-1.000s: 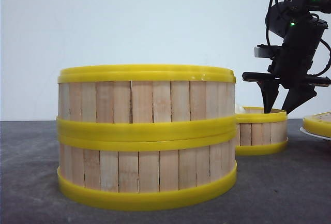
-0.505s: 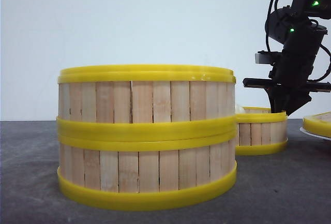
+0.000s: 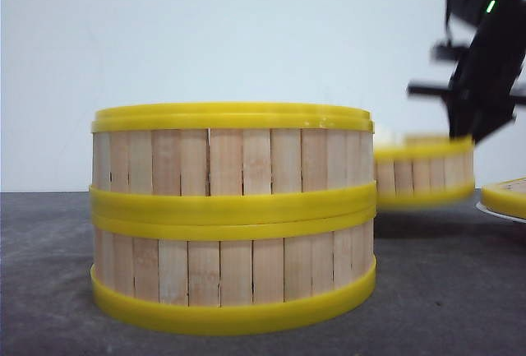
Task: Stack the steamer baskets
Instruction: 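Move the right gripper down to the one-bun steamer basket rim, then grasp the one-bun basket with the right gripper and lift it over the stack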
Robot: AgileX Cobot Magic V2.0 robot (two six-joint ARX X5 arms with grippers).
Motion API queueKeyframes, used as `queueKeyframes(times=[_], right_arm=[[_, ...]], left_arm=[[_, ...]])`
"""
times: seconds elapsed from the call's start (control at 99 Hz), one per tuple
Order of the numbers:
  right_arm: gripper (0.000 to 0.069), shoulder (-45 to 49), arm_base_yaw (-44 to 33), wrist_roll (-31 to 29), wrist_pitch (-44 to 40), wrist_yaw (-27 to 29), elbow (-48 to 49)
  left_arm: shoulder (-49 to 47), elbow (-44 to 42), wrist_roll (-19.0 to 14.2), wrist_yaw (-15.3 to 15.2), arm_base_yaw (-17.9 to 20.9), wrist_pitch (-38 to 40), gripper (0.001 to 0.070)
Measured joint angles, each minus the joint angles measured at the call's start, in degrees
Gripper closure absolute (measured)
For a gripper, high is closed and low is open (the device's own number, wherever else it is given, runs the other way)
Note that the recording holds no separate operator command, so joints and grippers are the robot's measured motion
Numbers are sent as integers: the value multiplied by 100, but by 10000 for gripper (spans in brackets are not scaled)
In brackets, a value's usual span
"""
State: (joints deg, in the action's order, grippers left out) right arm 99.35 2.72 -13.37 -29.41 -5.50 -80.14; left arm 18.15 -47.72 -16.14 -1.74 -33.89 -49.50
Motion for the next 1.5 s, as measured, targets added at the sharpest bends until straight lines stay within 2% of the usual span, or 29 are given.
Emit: queueKeyframes(times=[0.283,0.636,0.757,0.99,1.505], right_arm=[[664,-1493,72,197,-439,-748,-87],[664,-2839,1246,439,-1049,-804,-90],[664,-2811,1781,461,-1314,-769,-92],[664,-2603,2621,546,-1458,-142,-92],[664,-1670,3215,568,-1624,192,-92]], left_arm=[[0,0,0,-94,0,0,411],[0,0,0,-94,0,0,411],[0,0,0,-92,0,0,411],[0,0,2,-94,0,-39,411],[0,0,2,-94,0,-92,411]])
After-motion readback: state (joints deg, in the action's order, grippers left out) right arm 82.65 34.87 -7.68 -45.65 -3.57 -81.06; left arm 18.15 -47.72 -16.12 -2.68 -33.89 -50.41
